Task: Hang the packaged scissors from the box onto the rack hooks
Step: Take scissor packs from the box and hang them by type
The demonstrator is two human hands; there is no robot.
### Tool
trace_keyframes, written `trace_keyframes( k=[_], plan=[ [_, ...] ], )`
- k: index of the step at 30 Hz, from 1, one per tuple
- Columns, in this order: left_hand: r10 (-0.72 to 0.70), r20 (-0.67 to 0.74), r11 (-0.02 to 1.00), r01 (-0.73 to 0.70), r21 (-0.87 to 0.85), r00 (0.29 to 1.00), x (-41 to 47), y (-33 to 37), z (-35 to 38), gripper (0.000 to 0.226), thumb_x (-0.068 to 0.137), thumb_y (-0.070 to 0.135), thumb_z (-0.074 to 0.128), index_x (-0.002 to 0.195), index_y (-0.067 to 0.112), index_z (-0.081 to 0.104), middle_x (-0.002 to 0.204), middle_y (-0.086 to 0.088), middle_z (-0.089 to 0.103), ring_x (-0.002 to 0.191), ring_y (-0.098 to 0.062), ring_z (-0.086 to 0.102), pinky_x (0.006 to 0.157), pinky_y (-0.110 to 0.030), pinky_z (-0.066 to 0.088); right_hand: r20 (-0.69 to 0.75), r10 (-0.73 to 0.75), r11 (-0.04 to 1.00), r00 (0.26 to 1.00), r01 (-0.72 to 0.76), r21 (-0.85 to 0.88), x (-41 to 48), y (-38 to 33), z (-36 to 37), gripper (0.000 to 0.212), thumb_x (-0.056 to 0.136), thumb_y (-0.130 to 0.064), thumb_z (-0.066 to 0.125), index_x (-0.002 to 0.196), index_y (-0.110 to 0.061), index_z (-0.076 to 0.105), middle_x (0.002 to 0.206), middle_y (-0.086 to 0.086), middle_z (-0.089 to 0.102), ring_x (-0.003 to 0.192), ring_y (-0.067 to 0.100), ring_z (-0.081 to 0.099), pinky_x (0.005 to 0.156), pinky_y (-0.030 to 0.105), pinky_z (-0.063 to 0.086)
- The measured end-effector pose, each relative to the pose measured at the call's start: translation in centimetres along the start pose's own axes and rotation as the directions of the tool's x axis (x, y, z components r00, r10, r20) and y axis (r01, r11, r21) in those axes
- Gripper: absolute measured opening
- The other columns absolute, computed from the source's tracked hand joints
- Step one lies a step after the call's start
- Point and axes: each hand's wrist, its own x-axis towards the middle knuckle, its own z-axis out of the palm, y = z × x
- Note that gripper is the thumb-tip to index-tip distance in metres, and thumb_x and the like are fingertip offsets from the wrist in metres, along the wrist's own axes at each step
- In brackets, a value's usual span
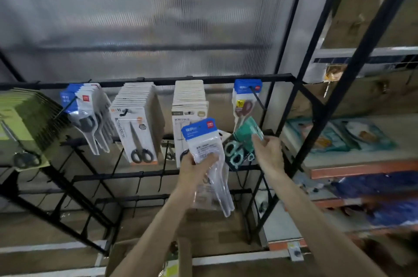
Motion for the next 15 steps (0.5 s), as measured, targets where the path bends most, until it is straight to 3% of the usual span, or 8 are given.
trace_keyframes(
  k=[1, 3, 5, 7, 10, 15],
  plan=[
    [-0.013, -0.018, 1.000, 0.012, -0.014, 1.000, -0.6, -0.1, 0.1, 0.014, 0.087, 0.017, 0.079, 0.098, 0.023, 0.074, 0.091, 0.004, 0.079, 0.090, -0.021, 0.074, 0.090, -0.043, 0.058, 0.013, 0.008, 1.000, 1.000, -0.008, 0.027, -1.7, 0.5, -0.5, 0.035, 0.094, -0.040, 0.063, 0.074, -0.011, 0.055, 0.062, 0.000, 0.050, 0.056, 0.017, 0.051, 0.055, 0.029, 0.037],
    [-0.055, -0.051, 0.997, 0.052, -0.063, 0.997, -2.1, -0.5, 0.3, 0.020, 0.084, 0.021, 0.082, 0.102, 0.019, 0.074, 0.098, -0.004, 0.079, 0.098, -0.030, 0.073, 0.095, -0.052, 0.056, 0.092, 0.088, 0.980, 0.992, -0.102, 0.170, -4.3, 1.2, -1.5, 0.022, 0.094, -0.035, 0.066, 0.091, -0.013, 0.064, 0.078, -0.001, 0.064, 0.074, 0.017, 0.063, 0.067, 0.032, 0.049],
    [-0.090, -0.051, 0.990, 0.084, -0.113, 0.995, -3.7, -1.0, 0.4, 0.037, 0.076, 0.025, 0.088, 0.108, 0.012, 0.073, 0.102, -0.011, 0.078, 0.100, -0.036, 0.073, 0.096, -0.058, 0.055, 0.257, 0.162, 0.902, 0.953, -0.249, 0.353, -5.7, 1.3, -2.3, 0.014, 0.094, -0.030, 0.068, 0.100, -0.018, 0.065, 0.099, 0.002, 0.072, 0.095, 0.019, 0.069, 0.086, 0.037, 0.057],
    [-0.109, -0.036, 0.986, 0.103, -0.130, 0.993, -5.5, -1.4, 0.4, 0.050, 0.069, 0.027, 0.087, 0.112, 0.006, 0.071, 0.103, -0.015, 0.077, 0.097, -0.037, 0.073, 0.092, -0.055, 0.058, 0.333, 0.172, 0.827, 0.927, -0.320, 0.463, -6.5, 1.2, -3.1, 0.013, 0.093, -0.026, 0.069, 0.102, -0.016, 0.066, 0.104, 0.006, 0.074, 0.099, 0.022, 0.070, 0.089, 0.040, 0.057],
    [-0.086, 0.016, 0.991, 0.087, -0.106, 0.996, -7.9, -2.1, -0.2, 0.039, 0.078, 0.020, 0.082, 0.112, 0.003, 0.071, 0.107, -0.021, 0.075, 0.101, -0.043, 0.071, 0.093, -0.058, 0.056, 0.272, 0.179, 0.781, 0.946, -0.304, 0.545, -7.9, 1.1, -3.9, 0.013, 0.092, -0.019, 0.071, 0.103, -0.013, 0.066, 0.103, 0.009, 0.074, 0.097, 0.023, 0.071, 0.089, 0.041, 0.058],
    [-0.039, -0.008, 0.994, 0.038, -0.102, 0.999, -10.3, -1.9, -2.6, 0.037, 0.084, 0.017, 0.077, 0.115, -0.001, 0.068, 0.109, -0.024, 0.074, 0.092, -0.039, 0.071, 0.088, -0.054, 0.058, 0.157, 0.171, 0.878, 0.973, -0.222, 0.423, -9.5, 1.4, -5.5, 0.016, 0.093, -0.021, 0.069, 0.107, -0.015, 0.065, 0.105, 0.007, 0.074, 0.093, 0.023, 0.073, 0.087, 0.047, 0.059]
  ],
)
